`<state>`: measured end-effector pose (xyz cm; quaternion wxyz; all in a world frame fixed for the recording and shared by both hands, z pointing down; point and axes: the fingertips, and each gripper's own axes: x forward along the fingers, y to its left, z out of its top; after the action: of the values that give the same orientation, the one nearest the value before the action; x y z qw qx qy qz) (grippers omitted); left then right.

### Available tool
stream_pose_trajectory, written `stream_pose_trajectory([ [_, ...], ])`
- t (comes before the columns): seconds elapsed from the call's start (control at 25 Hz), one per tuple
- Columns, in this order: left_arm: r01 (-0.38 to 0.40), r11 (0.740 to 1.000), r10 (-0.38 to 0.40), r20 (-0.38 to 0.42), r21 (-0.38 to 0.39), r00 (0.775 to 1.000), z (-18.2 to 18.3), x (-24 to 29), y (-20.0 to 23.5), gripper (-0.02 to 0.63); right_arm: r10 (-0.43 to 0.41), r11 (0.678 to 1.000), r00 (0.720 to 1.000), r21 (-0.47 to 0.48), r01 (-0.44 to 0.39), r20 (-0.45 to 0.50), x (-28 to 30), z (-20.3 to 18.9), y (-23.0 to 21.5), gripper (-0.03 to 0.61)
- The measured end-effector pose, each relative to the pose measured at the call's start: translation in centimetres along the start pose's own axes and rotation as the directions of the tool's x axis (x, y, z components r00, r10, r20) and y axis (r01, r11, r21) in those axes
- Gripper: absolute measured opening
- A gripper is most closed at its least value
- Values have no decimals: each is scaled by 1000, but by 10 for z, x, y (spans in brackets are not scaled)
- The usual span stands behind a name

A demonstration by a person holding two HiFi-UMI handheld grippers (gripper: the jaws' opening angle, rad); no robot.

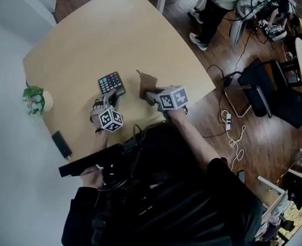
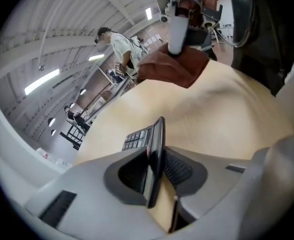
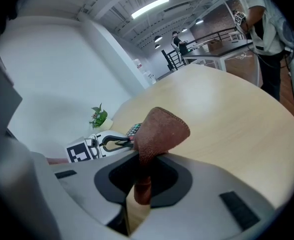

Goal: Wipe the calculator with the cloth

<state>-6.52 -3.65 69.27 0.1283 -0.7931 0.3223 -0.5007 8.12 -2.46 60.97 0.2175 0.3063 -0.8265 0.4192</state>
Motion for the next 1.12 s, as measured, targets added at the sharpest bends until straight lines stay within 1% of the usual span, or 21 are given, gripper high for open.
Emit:
stream_pose_trajectory([
  [0.04,-9,996,12,41,-84,999,6,-6,11,103,-2,1000,1000,1,2,2,-3,-1,0,48],
  [0.08,-10,974,34,102,-226,994,11,-16,29,96,-2,1000,1000,-3,2,3,-6,-1,2,48],
  [0.12,11,910,73,184,-415,980,15,-29,53,87,-1,1000,1000,-13,1,5,-9,1,4,48],
  [0.16,78,782,131,286,-618,949,16,-44,82,78,2,1000,1000,-30,-2,7,-11,3,7,48],
  [0.2,211,587,208,398,-782,894,15,-60,110,70,9,999,1000,-52,-9,10,-13,8,12,48],
  [0.24,392,354,302,500,-849,812,11,-76,134,67,21,997,1000,-80,-20,15,-14,15,19,48],
  [0.28,574,138,404,575,-807,712,6,-91,151,67,39,993,999,-115,-36,21,-15,24,29,48],
  [0.32,721,-16,498,620,-692,606,3,-106,160,66,64,986,998,-153,-59,29,-17,36,42,48],
  [0.36,819,-90,569,646,-566,509,4,-119,164,66,98,977,994,-195,-89,38,-19,50,60,48],
  [0.4,875,-103,609,666,-473,431,8,-133,164,67,138,963,989,-241,-123,46,-21,65,81,48],
  [0.44,904,-84,623,686,-419,376,14,-146,162,67,178,944,983,-290,-156,51,-23,80,104,48],
  [0.48,920,-52,622,708,-389,334,21,-158,160,69,208,922,977,-343,-178,52,-24,93,127,48],
  [0.52,931,-20,613,731,-365,299,28,-169,156,69,225,898,973,-398,-188,47,-25,105,147,48],
  [0.6,949,31,595,769,-313,234,44,-189,147,72,219,844,976,-505,-183,11,-19,117,181,49],
  [0.64,956,49,590,781,-288,205,50,-198,144,72,200,816,980,-549,-179,-22,-12,117,192,49],
  [0.68,961,62,587,789,-269,183,55,-206,141,72,176,793,983,-584,-175,-56,-5,113,200,49],
  [0.72,963,68,587,791,-260,172,59,-211,138,72,151,777,985,-607,-170,-83,2,109,204,51],
  [0.76,964,69,589,790,-258,169,60,-216,135,84,133,771,986,-615,-165,-99,5,106,205,51],
  [0.8,964,69,591,788,-258,169,60,-219,133,84,126,776,986,-609,-165,-106,6,105,204,51],
  [0.92,965,65,600,783,-255,167,52,-229,125,85,126,810,985,-560,-171,-118,6,101,192,51],
  [1.12,956,68,635,752,-285,179,42,-240,122,84,54,838,992,-534,-108,-115,9,105,142,49],
])
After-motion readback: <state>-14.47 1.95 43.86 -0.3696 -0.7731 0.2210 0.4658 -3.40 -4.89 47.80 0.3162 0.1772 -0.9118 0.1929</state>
